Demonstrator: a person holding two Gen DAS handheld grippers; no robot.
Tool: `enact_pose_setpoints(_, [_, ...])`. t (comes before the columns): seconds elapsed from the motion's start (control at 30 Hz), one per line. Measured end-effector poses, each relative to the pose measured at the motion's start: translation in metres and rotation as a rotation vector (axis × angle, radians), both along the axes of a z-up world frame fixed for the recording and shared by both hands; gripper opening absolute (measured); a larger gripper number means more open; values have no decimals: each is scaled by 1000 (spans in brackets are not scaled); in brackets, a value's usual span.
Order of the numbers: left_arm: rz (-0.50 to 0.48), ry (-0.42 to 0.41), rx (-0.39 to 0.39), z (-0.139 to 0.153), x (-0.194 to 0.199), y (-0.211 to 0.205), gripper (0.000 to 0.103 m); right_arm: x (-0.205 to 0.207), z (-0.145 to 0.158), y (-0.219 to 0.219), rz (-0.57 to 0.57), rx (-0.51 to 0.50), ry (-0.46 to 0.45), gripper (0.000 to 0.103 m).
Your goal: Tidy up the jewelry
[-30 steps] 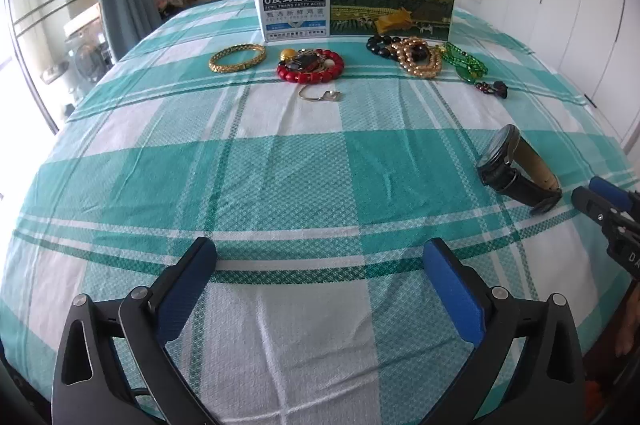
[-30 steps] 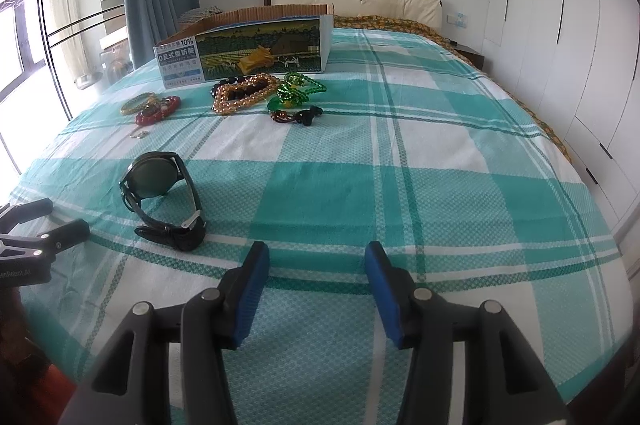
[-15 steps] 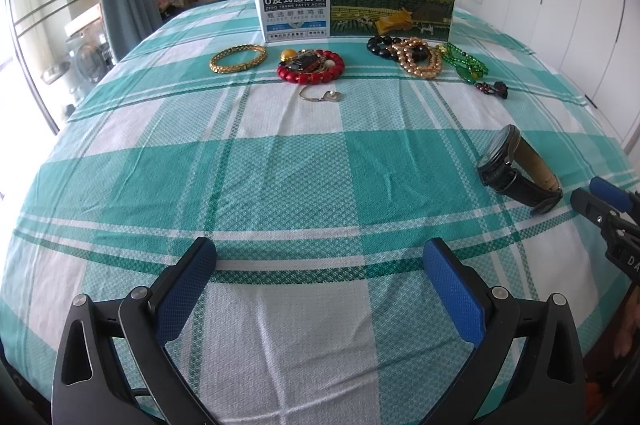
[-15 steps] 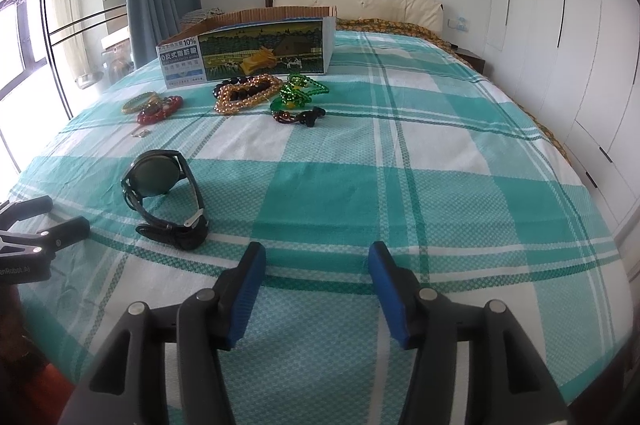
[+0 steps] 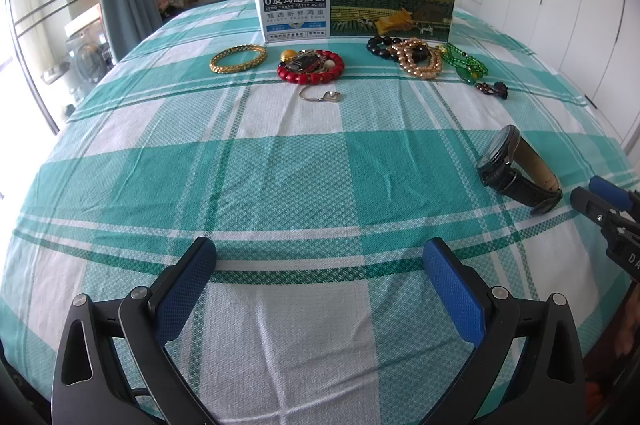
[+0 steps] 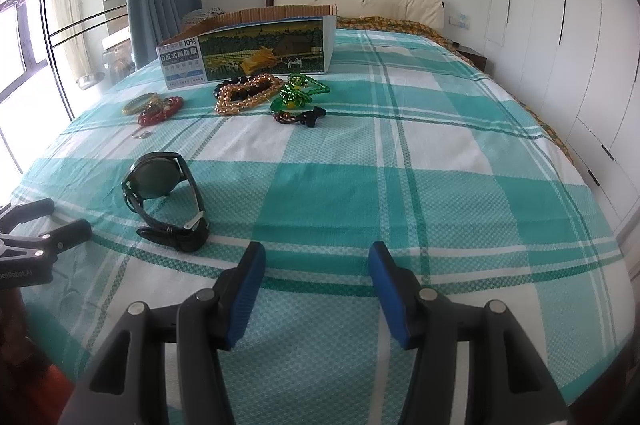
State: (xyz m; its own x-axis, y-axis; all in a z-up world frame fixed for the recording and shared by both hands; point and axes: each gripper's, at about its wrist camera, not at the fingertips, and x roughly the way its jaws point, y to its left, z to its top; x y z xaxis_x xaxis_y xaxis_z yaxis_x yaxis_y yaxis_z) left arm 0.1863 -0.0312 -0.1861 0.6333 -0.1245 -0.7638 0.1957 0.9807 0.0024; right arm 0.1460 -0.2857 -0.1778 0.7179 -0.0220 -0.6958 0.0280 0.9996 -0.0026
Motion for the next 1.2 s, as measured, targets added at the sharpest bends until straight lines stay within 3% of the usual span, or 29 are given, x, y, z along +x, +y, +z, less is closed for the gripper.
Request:
enact_pose_setpoints(0.9, [0, 0, 0, 0, 1, 0, 103, -1, 1, 1, 14, -4, 2, 56])
enact_pose_setpoints(1.2, [10, 35, -25, 5, 9, 8, 103, 6, 18, -17, 15, 115, 15, 56])
